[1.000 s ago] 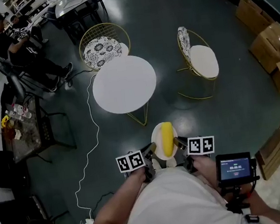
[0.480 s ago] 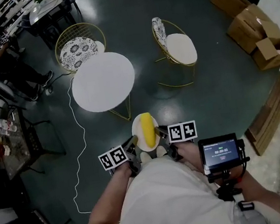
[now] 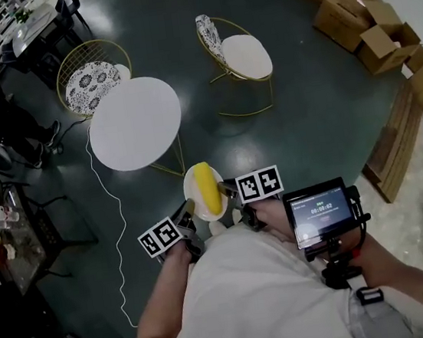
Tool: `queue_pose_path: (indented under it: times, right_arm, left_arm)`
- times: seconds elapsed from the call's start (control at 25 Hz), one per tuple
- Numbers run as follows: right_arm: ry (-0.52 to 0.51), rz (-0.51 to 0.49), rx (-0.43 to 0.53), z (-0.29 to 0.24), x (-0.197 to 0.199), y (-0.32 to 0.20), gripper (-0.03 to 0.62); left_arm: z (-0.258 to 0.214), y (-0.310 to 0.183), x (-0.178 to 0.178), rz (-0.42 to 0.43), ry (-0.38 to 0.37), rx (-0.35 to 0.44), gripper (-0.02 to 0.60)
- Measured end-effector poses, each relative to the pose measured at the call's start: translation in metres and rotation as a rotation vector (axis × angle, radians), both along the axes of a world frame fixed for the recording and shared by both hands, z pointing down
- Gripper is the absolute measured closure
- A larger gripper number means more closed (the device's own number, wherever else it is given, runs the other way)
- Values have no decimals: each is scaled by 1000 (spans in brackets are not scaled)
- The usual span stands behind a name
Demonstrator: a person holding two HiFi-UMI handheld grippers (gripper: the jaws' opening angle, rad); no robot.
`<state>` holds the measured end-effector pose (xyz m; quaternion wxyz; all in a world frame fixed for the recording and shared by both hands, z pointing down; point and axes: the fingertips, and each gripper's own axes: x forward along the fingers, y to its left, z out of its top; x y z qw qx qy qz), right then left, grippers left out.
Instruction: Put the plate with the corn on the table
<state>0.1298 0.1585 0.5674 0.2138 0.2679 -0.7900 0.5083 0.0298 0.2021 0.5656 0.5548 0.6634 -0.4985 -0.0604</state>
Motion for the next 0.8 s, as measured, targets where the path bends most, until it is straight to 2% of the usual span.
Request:
queue_pose_path:
  times: [0.48, 0.8]
  right_arm:
    - [9, 21, -11, 1, 6, 2, 542]
    - [10, 8, -4, -3, 1, -3, 542]
  left_arm:
    - [0, -2, 5, 29, 1, -6, 551]
    - [-4, -4, 1, 14, 2, -2, 551]
